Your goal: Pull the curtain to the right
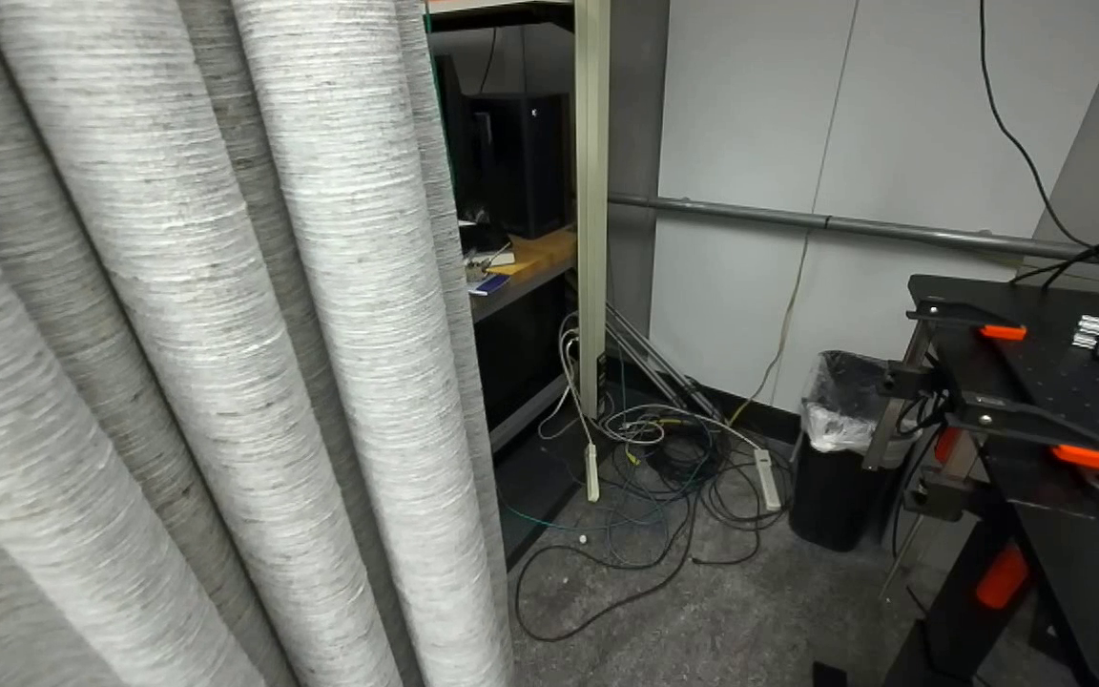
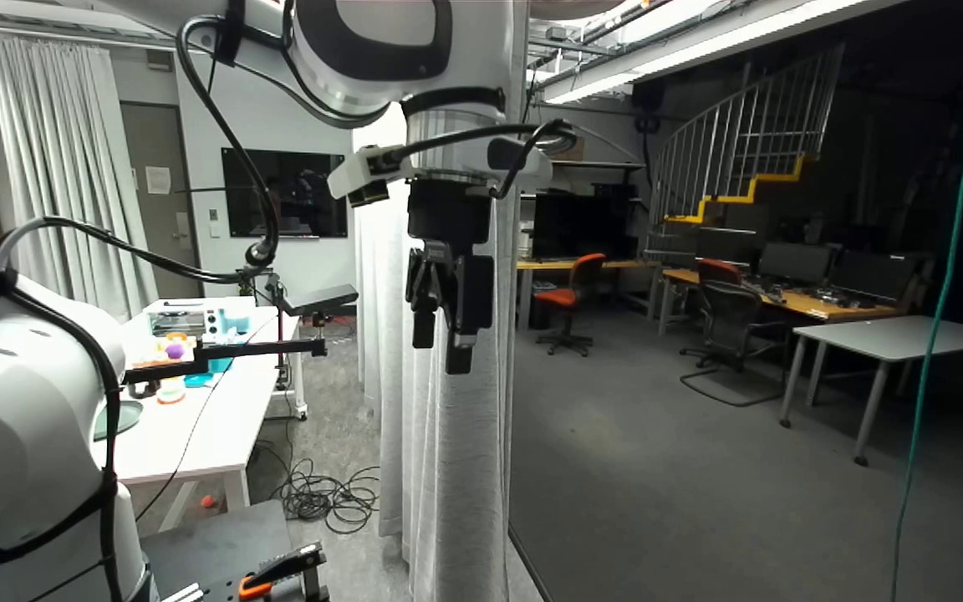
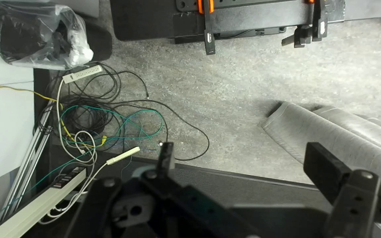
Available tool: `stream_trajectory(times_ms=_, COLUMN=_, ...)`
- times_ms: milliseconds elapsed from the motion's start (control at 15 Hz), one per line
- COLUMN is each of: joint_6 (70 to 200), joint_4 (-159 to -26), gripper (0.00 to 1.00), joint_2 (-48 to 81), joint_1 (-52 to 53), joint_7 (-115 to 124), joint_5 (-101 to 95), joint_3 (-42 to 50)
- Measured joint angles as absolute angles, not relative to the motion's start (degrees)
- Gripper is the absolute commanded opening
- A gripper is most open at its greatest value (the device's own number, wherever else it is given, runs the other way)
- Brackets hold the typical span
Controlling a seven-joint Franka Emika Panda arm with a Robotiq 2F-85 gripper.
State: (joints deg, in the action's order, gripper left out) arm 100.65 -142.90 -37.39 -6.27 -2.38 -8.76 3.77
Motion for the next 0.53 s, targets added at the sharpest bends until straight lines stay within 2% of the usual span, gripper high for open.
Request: stream_trajectory(times_ms=533, joint_6=110.2, joint_4=-142.8, gripper=1.00, joint_2=-30.7, joint_1=0.4, joint_7=-6.4, joint_5=-8.2, joint_3=1.1)
